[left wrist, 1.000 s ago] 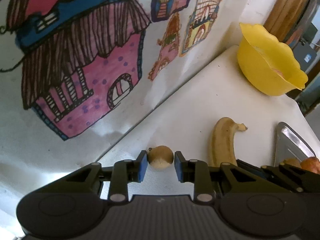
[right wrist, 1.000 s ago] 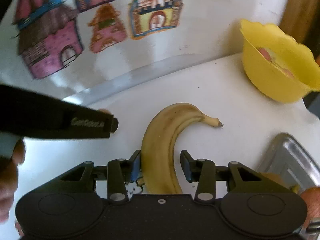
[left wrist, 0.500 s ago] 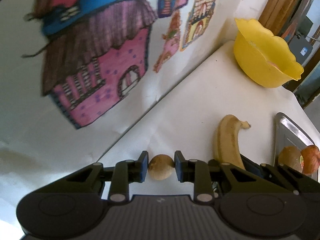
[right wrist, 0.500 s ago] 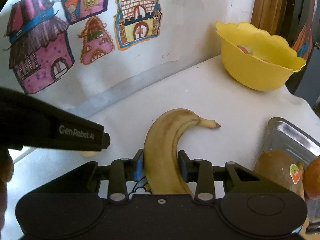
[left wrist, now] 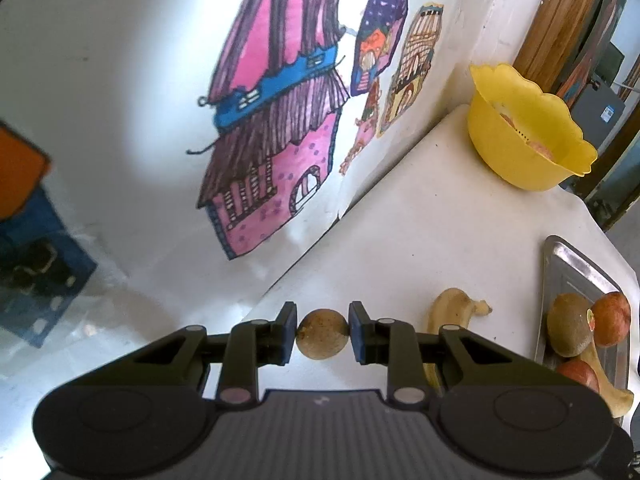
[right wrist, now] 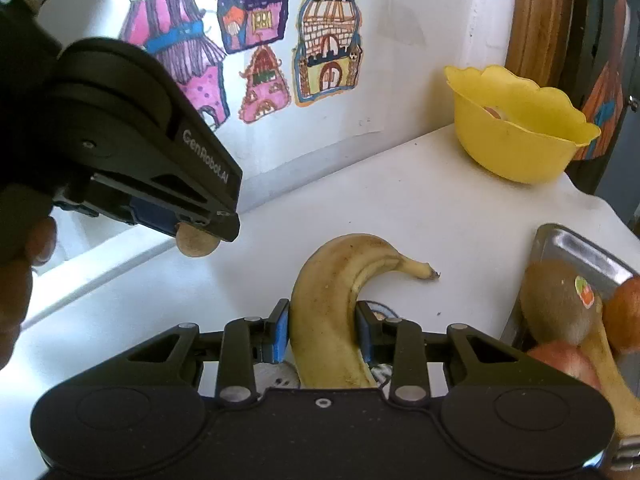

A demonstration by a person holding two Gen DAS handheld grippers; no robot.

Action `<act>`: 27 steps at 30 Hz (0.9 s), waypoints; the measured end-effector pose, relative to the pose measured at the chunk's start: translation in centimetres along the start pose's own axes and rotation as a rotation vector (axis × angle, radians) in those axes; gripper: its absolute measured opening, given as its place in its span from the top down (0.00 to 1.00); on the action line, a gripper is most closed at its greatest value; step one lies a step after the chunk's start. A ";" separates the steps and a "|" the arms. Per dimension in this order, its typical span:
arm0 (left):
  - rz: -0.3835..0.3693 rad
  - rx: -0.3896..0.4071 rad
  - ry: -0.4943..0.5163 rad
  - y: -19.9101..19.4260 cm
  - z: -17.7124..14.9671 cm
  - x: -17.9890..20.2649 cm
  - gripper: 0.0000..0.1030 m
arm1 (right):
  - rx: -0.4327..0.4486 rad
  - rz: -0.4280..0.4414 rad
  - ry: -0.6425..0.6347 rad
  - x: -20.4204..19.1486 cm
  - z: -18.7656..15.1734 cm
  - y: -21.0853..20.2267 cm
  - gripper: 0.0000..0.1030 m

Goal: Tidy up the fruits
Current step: 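Carry the kiwi in the left gripper to the tray while the right carries the banana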

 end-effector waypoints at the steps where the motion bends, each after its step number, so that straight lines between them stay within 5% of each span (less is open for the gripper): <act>1: 0.000 0.001 0.000 -0.1 0.0 -0.1 0.71 | 0.003 0.001 0.000 -0.1 0.0 -0.3 0.66; 27: -0.078 0.067 0.034 -1.5 2.9 4.5 0.71 | 0.135 -0.085 -0.154 0.9 3.3 -5.1 0.66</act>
Point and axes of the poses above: each gripper's, at about its wrist camera, not at the fingertips, and y roughly the way its jaws point, x to its right, z to its top, the point moved 8 cm from there along y, roughly the way its jaws point, and after that the axes turned 13 degrees about x, right-handed, at the moved point
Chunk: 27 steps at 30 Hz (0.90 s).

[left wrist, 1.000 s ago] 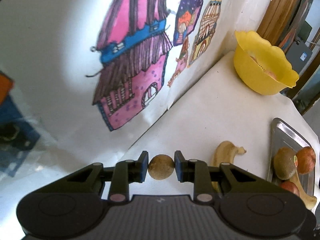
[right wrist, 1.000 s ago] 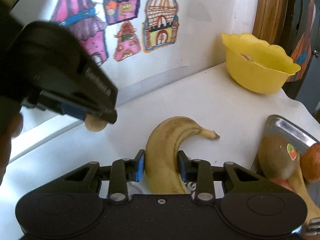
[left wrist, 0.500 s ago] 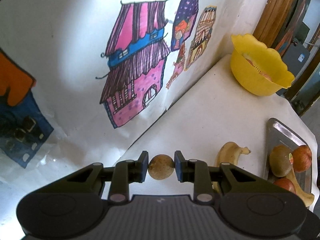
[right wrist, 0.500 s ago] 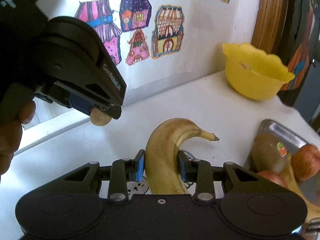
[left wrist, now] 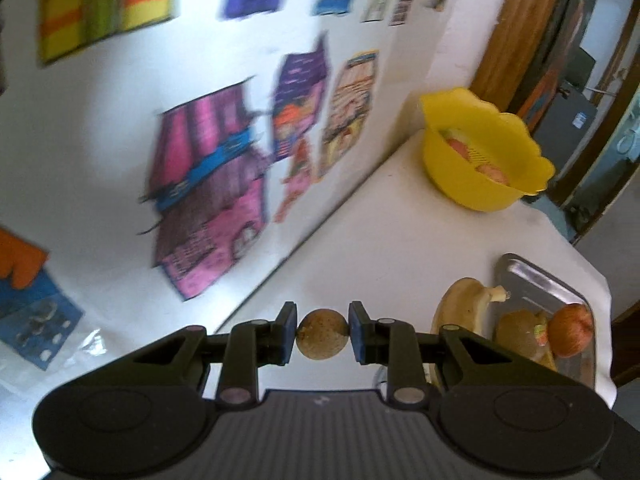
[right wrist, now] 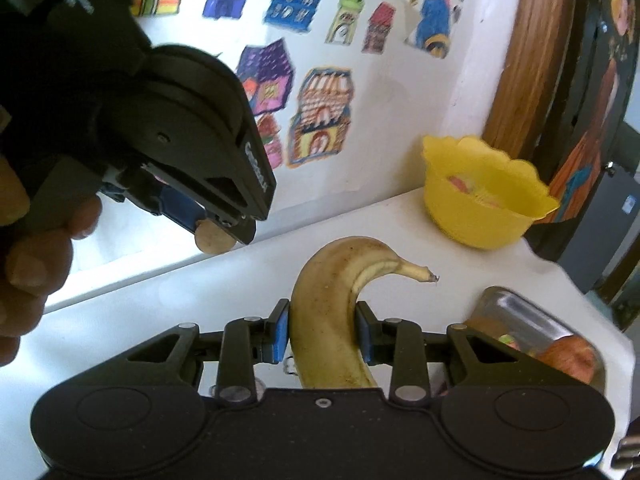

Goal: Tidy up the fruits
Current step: 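Carry the kiwi in the left gripper to the tray while the right carries the banana, then lower the kiwi and banana onto the tray and open both grippers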

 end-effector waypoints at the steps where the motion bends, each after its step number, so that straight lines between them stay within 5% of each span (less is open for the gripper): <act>1: -0.009 0.001 0.002 0.1 0.1 0.5 0.71 | 0.004 -0.010 -0.001 0.4 0.2 -0.3 0.66; 13: -0.138 0.005 0.041 -0.2 0.2 8.6 0.71 | 0.013 -0.160 0.034 8.4 0.3 -4.0 0.66; 27: -0.299 -0.075 0.159 0.9 -3.9 19.9 0.71 | -0.080 -0.301 0.146 16.1 -5.4 -7.3 0.66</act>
Point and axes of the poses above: each gripper's, at about its wrist camera, not at the fingertips, and y roughly the way its jaws point, x to its right, z to its top, the point moved 8 cm from there along y, roughly the way its jaws point, and after that the axes turned 13 degrees about x, right-handed, at the moved point
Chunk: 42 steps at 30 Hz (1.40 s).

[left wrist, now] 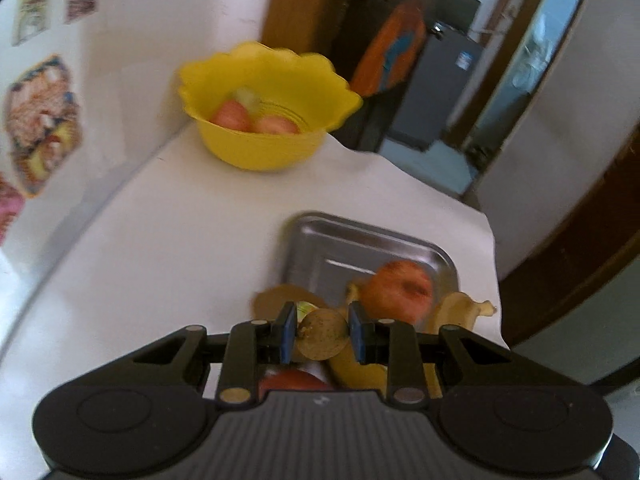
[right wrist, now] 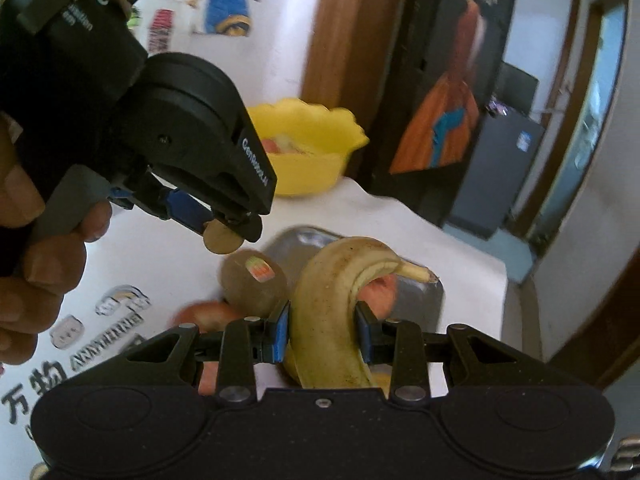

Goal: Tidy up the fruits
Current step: 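Lower the kiwi and banana onto the tray and open both grippers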

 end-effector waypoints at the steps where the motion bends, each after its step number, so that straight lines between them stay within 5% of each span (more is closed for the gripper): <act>1: -0.006 -0.012 0.007 0.3 -0.4 0.5 0.71 | -0.009 -0.005 0.009 0.4 -0.5 0.0 0.66; 19: -0.004 -0.118 0.051 2.7 -3.7 2.4 0.71 | -0.079 -0.005 0.116 1.7 -3.1 1.6 0.66; 35: 0.009 -0.133 0.043 2.9 -4.1 2.0 0.71 | -0.088 0.007 0.121 1.7 -2.9 2.3 0.65; 42: 0.001 -0.132 0.040 2.7 -4.1 2.1 0.61 | -0.083 0.008 0.114 1.6 -2.9 2.1 0.63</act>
Point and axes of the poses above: each gripper's, at about its wrist camera, not at the fingertips, and y roughly the way its jaws point, x to its right, z to its top, the point moved 8 cm from there along y, roughly the way its jaws point, and after that the axes turned 13 degrees about x, right-handed, at the moved point
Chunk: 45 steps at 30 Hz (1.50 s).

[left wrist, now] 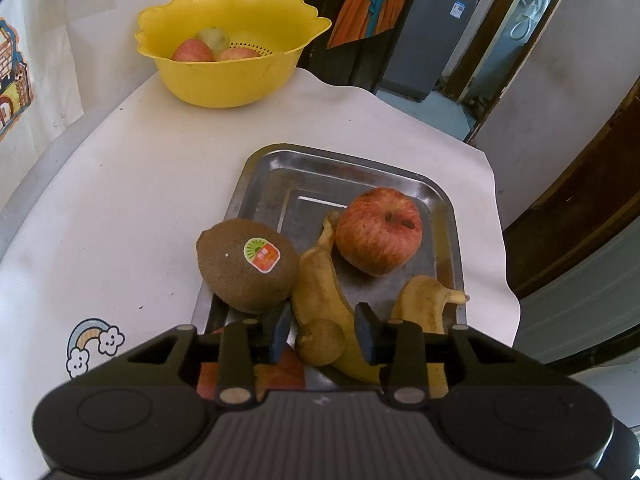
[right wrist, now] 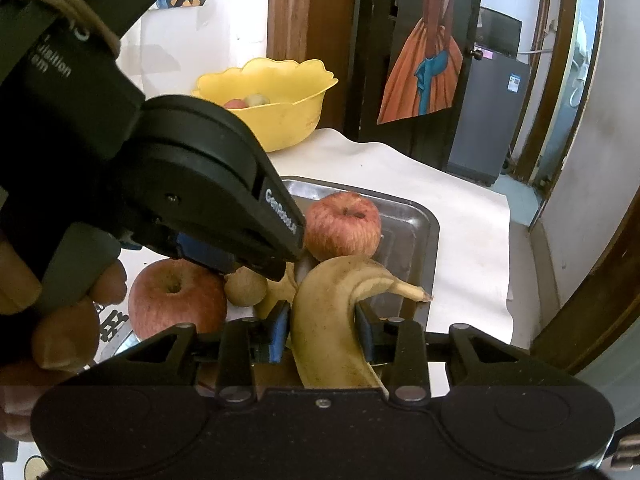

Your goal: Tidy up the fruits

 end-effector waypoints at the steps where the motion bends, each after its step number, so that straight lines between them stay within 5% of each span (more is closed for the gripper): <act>1: -0.002 0.000 0.000 0.0 0.0 0.0 0.60 | 0.000 0.000 0.000 0.0 0.0 0.0 0.63; 23: -0.025 0.089 -0.019 -2.7 1.5 -0.4 0.23 | 0.034 -0.022 -0.003 -0.5 0.3 -1.2 0.43; 45: -0.046 0.243 0.007 -7.9 2.2 -5.0 0.06 | 0.139 -0.152 -0.010 -2.1 1.9 -6.2 0.18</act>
Point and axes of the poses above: each gripper's, at about its wrist camera, not at the fingertips, and y roughly the way its jaws point, x to its right, z to its top, the point moved 8 cm from there along y, roughly the way its jaws point, and after that the axes turned 13 degrees about x, right-handed, at the moved point
